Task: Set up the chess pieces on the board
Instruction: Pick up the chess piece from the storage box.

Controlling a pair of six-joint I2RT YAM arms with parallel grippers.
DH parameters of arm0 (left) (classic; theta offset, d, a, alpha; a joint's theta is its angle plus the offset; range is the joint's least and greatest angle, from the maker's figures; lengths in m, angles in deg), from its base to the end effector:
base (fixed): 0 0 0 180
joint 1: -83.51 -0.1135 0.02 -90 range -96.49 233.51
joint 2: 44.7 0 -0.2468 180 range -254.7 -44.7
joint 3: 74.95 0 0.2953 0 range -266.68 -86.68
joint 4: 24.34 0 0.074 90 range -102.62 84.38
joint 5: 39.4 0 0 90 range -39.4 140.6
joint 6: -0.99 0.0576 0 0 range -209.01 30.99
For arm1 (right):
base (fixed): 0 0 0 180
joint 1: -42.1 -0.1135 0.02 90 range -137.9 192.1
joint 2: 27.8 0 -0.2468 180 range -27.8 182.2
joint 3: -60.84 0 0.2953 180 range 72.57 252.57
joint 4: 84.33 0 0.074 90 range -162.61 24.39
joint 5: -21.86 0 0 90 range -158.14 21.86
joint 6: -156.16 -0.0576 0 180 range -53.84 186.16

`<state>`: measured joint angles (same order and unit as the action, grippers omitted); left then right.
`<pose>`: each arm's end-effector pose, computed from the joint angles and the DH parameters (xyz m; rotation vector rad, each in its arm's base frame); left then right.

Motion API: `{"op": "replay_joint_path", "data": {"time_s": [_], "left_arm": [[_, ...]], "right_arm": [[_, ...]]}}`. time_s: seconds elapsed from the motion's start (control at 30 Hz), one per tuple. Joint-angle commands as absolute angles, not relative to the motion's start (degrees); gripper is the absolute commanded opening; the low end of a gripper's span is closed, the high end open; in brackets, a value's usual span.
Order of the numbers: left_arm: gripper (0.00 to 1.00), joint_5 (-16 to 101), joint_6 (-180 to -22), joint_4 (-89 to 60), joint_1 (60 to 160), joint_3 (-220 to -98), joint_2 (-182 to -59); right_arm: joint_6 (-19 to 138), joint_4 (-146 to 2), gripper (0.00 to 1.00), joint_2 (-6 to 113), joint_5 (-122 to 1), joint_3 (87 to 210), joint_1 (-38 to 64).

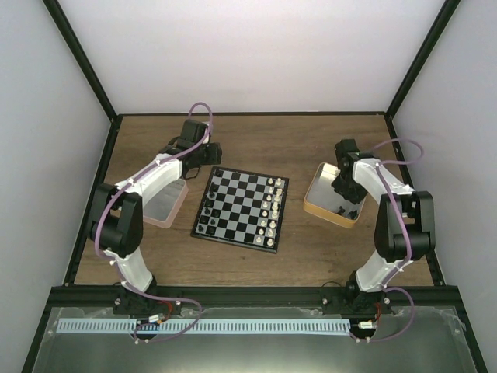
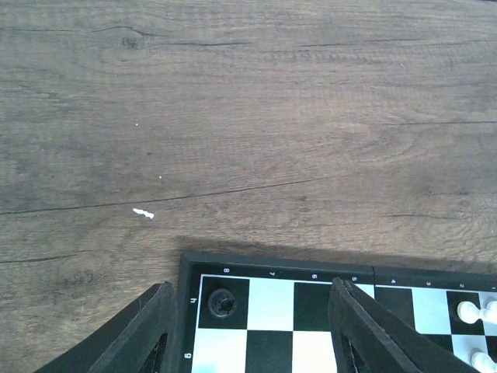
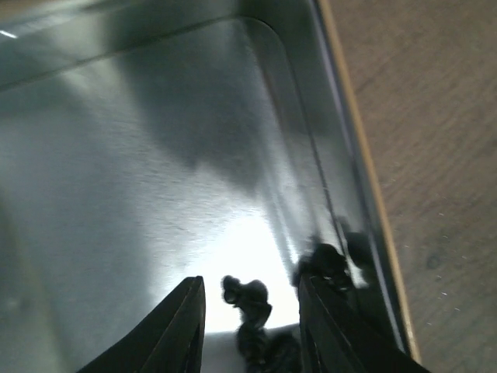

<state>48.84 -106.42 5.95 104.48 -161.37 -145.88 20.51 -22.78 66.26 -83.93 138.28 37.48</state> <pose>0.4162 -0.1614 0.1873 0.0893 2.3844 -0.3591 0.3471 0.0123 0.1485 1.0298 2.6362 -0.2307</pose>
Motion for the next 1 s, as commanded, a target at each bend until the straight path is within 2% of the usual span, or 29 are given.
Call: {"op": "replay_joint_path", "data": {"time_s": [0.0,0.3,0.97], "left_arm": [[0.56,49.6,-105.6,6.1,104.2,-162.1,-144.1],[0.56,49.7,-105.2,6.3,104.1,-162.0,-144.2],[0.56,49.8,-105.2,6.4,104.0,-162.4,-144.6]], "right_arm": [[18.6,-18.9,0.35,67.5,-90.6,136.5,37.4],[17.9,-20.2,0.38,68.5,-91.5,133.9,37.4],[20.0,-26.6,0.24,70.4,-87.9,131.8,37.5]]}}
